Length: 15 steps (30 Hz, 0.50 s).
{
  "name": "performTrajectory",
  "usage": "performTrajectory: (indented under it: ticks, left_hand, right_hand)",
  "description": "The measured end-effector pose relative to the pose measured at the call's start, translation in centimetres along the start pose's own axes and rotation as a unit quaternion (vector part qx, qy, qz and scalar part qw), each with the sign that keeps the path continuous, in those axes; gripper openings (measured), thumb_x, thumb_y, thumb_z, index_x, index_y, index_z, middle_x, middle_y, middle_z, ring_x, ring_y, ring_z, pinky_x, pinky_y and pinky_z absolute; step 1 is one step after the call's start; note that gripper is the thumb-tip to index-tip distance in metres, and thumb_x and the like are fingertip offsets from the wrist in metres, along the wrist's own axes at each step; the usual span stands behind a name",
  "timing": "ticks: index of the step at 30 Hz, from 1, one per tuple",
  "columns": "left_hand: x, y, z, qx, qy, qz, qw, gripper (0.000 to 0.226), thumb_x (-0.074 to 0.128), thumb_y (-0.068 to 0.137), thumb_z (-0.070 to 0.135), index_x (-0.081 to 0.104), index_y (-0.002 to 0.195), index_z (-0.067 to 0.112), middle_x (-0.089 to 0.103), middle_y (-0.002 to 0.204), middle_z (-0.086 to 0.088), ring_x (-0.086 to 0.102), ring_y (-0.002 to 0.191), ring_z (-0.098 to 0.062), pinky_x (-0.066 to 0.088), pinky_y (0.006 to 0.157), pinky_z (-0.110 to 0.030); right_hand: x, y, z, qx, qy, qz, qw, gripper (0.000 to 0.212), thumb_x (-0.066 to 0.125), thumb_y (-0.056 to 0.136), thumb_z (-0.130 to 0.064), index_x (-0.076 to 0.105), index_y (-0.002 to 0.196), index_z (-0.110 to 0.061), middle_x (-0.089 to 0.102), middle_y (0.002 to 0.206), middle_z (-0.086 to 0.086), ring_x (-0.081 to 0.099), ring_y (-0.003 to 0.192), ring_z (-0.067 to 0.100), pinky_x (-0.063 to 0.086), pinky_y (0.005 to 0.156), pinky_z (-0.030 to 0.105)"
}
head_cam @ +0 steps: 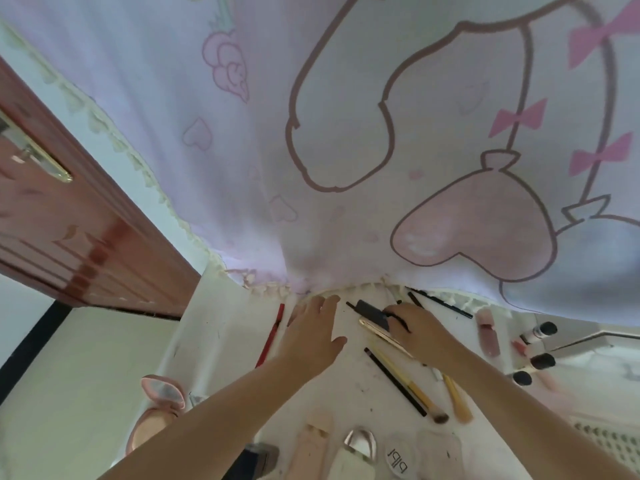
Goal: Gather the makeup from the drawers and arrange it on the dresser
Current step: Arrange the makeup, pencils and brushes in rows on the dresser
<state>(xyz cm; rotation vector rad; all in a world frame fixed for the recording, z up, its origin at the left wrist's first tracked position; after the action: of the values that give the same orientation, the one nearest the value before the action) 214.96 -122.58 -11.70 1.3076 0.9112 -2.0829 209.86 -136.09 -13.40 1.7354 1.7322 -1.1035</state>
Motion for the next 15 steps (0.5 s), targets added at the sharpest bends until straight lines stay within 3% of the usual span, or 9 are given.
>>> performTrajectory:
  ticks: [3, 7, 9, 12, 15]
  left_hand:
    - [-0.1, -1.2, 3.5, 0.081, 0.002, -0.006, 0.997, 0.047, 0.041, 0.096, 0.032, 0.029, 0.139, 0.018, 0.038, 0.138, 0.001, 0.043, 0.123, -0.017, 0.036, 0.098, -0.024]
    - [0.4, -2.8, 5.5, 0.123, 0.013, -0.053, 0.991, 0.03, 0.035, 0.098, 0.032, 0.043, 0.121, 0.014, 0.05, 0.121, -0.002, 0.053, 0.102, -0.018, 0.034, 0.074, -0.021]
    - [0.1, -3.6, 6.1, 0.141, 0.029, -0.059, 0.988, 0.032, 0.032, 0.099, 0.035, 0.043, 0.119, 0.014, 0.051, 0.119, -0.001, 0.053, 0.1, -0.017, 0.03, 0.07, -0.018]
    - [-0.8, -4.7, 6.5, 0.162, 0.039, -0.055, 0.985, 0.031, 0.031, 0.099, 0.036, 0.042, 0.12, 0.015, 0.052, 0.115, 0.002, 0.053, 0.094, -0.015, 0.031, 0.069, -0.016]
    - [-2.6, -5.2, 4.4, 0.112, 0.021, -0.028, 0.993, 0.027, 0.033, 0.098, 0.035, 0.044, 0.114, 0.016, 0.049, 0.094, 0.005, 0.049, 0.076, -0.008, 0.04, 0.072, -0.018]
  right_hand:
    - [-0.6, -3.3, -2.2, -0.045, 0.042, -0.013, 0.998, 0.025, 0.035, 0.097, -0.012, 0.057, 0.107, -0.006, 0.049, 0.074, -0.002, 0.041, 0.061, 0.003, 0.035, 0.062, 0.012]
    - [-2.1, -5.9, -1.5, 0.038, 0.148, 0.058, 0.987, 0.01, 0.042, 0.095, -0.019, 0.048, 0.088, -0.021, 0.048, 0.056, -0.013, 0.048, 0.046, -0.002, 0.037, 0.049, 0.012]
    - [-2.4, -6.6, -1.0, 0.06, 0.181, 0.063, 0.98, 0.019, 0.045, 0.094, -0.022, 0.048, 0.076, -0.022, 0.051, 0.046, -0.014, 0.047, 0.043, -0.003, 0.034, 0.046, 0.012]
    - [-2.9, -7.6, -1.4, 0.06, 0.203, 0.059, 0.976, 0.023, 0.044, 0.094, -0.021, 0.049, 0.071, -0.024, 0.05, 0.047, -0.014, 0.042, 0.042, 0.002, 0.032, 0.044, 0.011]
    - [-6.0, -8.6, 1.0, 0.124, 0.288, 0.149, 0.938, 0.024, 0.043, 0.095, -0.02, 0.051, 0.072, -0.02, 0.047, 0.051, -0.009, 0.036, 0.044, 0.005, 0.03, 0.037, 0.009]
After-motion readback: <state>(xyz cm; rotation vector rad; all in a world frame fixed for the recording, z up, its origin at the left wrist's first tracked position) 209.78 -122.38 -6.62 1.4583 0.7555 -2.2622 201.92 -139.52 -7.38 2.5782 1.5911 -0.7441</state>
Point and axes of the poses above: each hand's wrist, its own y-axis towards the middle knuckle, its own x-axis out of the palm, z = x × y, the point moved 7 cm from there along y, towards the middle knuckle
